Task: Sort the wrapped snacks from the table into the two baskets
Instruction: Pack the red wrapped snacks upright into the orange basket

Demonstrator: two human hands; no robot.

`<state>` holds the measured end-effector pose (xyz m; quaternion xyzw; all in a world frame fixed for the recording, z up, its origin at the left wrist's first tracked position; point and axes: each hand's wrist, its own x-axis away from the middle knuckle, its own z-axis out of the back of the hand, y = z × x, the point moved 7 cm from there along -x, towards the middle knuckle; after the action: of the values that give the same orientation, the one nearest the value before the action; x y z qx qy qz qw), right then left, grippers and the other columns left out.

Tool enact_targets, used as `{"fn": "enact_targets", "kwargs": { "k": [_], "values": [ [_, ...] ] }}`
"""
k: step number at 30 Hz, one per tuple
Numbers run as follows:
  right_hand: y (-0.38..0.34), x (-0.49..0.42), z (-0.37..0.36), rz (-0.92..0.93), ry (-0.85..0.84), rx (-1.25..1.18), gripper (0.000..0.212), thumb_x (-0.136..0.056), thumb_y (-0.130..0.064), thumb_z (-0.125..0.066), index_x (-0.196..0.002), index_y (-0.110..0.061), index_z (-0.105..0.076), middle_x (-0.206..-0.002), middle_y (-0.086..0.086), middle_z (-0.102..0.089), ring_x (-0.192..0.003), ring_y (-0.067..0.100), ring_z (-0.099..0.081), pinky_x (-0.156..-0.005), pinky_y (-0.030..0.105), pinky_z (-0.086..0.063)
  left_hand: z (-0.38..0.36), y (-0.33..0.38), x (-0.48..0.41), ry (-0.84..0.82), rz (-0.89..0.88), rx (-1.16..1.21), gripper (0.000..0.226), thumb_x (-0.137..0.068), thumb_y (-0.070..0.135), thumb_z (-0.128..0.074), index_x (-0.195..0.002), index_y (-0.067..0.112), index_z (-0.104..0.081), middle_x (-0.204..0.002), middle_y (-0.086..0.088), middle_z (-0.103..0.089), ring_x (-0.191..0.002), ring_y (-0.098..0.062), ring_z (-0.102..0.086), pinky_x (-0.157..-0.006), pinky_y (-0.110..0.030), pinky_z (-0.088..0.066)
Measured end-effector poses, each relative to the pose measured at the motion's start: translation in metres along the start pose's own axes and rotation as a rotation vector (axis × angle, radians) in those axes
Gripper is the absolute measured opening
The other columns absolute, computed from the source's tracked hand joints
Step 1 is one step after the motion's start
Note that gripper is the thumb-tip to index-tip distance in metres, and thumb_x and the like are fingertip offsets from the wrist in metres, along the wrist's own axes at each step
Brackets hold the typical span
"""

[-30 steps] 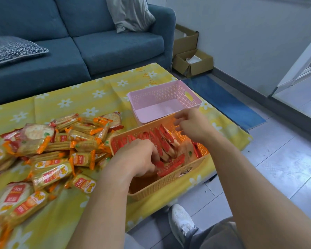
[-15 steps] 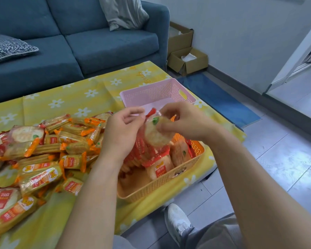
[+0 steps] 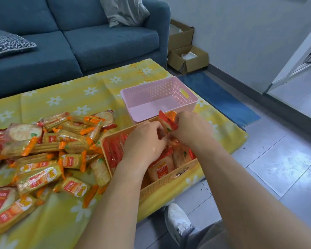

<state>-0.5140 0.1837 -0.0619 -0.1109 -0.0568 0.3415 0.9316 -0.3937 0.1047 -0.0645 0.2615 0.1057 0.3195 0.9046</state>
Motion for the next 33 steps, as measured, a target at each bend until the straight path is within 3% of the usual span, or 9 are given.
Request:
{"fn": "enact_targets", "kwargs": {
  "k": [5,8,10,14,21,23,26,30,33],
  "values": [
    [-0.004,0.000,0.002,0.017,0.022,0.015,0.036,-0.087,-0.056,-0.057,-0.087,-0.021,-0.063,-0.083,-0.002,-0.062,-0.079,0.025,-0.063,-0.062,0.033,-0.048,-0.006,-0.006,0.005,-0.191,0.068,-0.057,0.027,-0.074,0.055,-0.078,-0.084,0.032,-0.066,-0.089,0.012,-0.067,-0.089,-0.017,-0.063,-0.079,-0.039,-0.054],
    [-0.004,0.001,-0.004,0.030,0.001,0.036,0.017,-0.087,-0.032,-0.058,-0.094,-0.021,-0.070,-0.094,0.000,-0.070,-0.086,0.027,-0.067,-0.068,0.035,-0.056,-0.009,-0.003,0.008,-0.235,0.020,-0.108,0.029,-0.072,0.051,-0.083,-0.088,0.032,-0.068,-0.094,0.012,-0.063,-0.092,-0.018,-0.060,-0.081,-0.037,-0.053],
    [-0.001,0.002,-0.005,0.013,0.005,0.061,0.013,-0.082,-0.020,-0.063,-0.093,-0.020,-0.070,-0.092,0.002,-0.071,-0.085,0.028,-0.068,-0.066,0.035,-0.057,-0.008,0.002,0.009,-0.223,-0.028,-0.137,0.021,-0.074,0.044,-0.082,-0.081,0.033,-0.065,-0.088,0.013,-0.057,-0.091,-0.018,-0.057,-0.075,-0.033,-0.049],
    [0.010,0.000,0.013,-0.031,0.063,-0.033,0.011,-0.080,-0.026,-0.069,-0.084,-0.016,-0.065,-0.080,0.003,-0.069,-0.073,0.025,-0.067,-0.062,0.037,-0.060,0.003,0.003,0.009,-0.187,-0.072,0.013,0.023,-0.077,0.029,-0.076,-0.066,0.035,-0.058,-0.078,0.015,-0.059,-0.081,-0.015,-0.060,-0.069,-0.032,-0.047],
    [0.016,0.013,0.025,-0.035,-0.184,0.110,0.023,-0.092,-0.016,-0.056,-0.074,-0.008,-0.068,-0.057,0.001,-0.069,-0.050,0.015,-0.069,-0.062,0.032,-0.061,0.062,-0.012,0.009,0.075,-0.045,0.349,0.009,-0.093,0.027,-0.065,-0.085,0.025,-0.060,-0.087,0.007,-0.071,-0.081,-0.013,-0.064,-0.069,-0.031,-0.048],
    [0.005,0.019,0.018,-0.010,-0.287,0.056,0.022,-0.091,-0.009,-0.047,-0.092,0.000,-0.067,-0.062,0.003,-0.070,-0.050,0.015,-0.070,-0.056,0.031,-0.059,0.068,-0.017,0.008,0.120,-0.011,0.418,0.009,-0.096,0.028,-0.062,-0.089,0.024,-0.059,-0.086,0.005,-0.072,-0.078,-0.016,-0.065,-0.067,-0.033,-0.048],
    [-0.012,0.033,-0.002,0.067,-0.482,-0.102,0.037,-0.092,-0.017,-0.048,-0.129,-0.016,-0.052,-0.089,0.004,-0.068,-0.066,0.025,-0.075,-0.065,0.043,-0.064,0.061,-0.029,0.007,0.126,0.061,0.423,0.011,-0.098,0.032,-0.058,-0.089,0.026,-0.055,-0.082,0.001,-0.072,-0.076,-0.020,-0.067,-0.064,-0.037,-0.048],
    [-0.018,0.025,0.006,0.128,-0.269,-0.075,0.025,-0.092,-0.027,-0.055,-0.112,-0.012,-0.054,-0.094,0.009,-0.066,-0.077,0.029,-0.066,-0.070,0.044,-0.058,0.061,-0.038,0.006,0.225,0.141,0.438,0.010,-0.100,0.033,-0.055,-0.098,0.024,-0.054,-0.078,0.000,-0.068,-0.069,-0.022,-0.062,-0.055,-0.033,-0.038],
    [-0.018,0.017,0.026,0.086,-0.059,-0.330,0.024,-0.096,-0.021,-0.041,-0.103,-0.011,-0.061,-0.090,0.012,-0.070,-0.079,0.033,-0.067,-0.073,0.049,-0.059,0.055,-0.035,0.005,0.290,0.198,0.537,0.012,-0.101,0.034,-0.055,-0.102,0.022,-0.056,-0.082,0.000,-0.069,-0.070,-0.020,-0.064,-0.054,-0.031,-0.044]
  ]
}}
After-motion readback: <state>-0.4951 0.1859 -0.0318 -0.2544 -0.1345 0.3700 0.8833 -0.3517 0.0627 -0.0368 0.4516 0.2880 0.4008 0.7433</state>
